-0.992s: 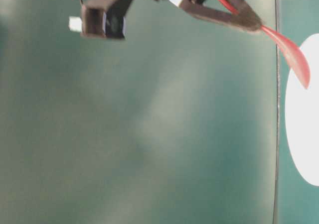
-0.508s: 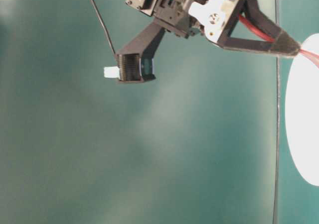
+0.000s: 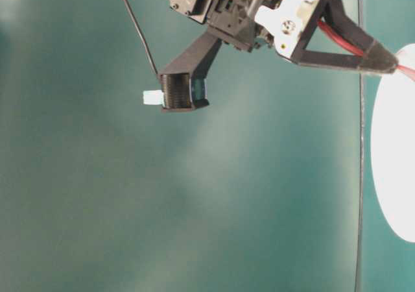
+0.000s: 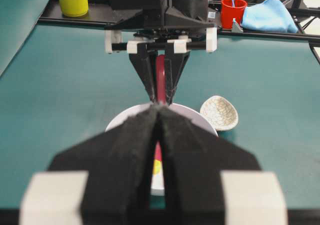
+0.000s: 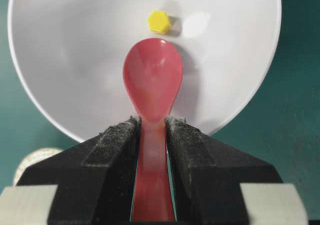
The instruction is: Scoop the yellow hexagonal prism block from the bowl with a spoon using the right arm.
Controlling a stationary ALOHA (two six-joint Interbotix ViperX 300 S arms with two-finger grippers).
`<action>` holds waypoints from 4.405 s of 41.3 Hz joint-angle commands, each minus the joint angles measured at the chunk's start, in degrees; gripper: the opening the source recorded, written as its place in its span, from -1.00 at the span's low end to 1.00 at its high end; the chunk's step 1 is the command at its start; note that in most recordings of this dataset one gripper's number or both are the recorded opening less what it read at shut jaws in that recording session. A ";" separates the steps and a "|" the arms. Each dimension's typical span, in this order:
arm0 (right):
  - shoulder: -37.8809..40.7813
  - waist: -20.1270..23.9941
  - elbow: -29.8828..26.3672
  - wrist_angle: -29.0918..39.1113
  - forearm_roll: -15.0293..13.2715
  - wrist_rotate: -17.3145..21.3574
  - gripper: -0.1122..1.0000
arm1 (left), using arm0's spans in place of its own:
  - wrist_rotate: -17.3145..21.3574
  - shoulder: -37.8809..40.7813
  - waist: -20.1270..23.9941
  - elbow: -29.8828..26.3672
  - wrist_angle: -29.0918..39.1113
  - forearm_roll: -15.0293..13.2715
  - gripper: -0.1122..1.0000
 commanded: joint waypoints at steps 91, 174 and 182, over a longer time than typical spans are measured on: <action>-3.08 5.36 10.02 -35.68 3.25 1.14 -0.34 | -0.35 0.09 0.00 -1.76 -1.93 -0.09 -0.80; -15.82 11.43 19.42 -52.91 2.99 7.12 -0.34 | -1.76 0.09 0.09 -1.76 0.79 -0.09 -0.80; -15.91 11.43 19.42 -52.91 3.08 7.12 -0.34 | -1.67 0.09 0.09 -1.76 0.88 -0.09 -0.80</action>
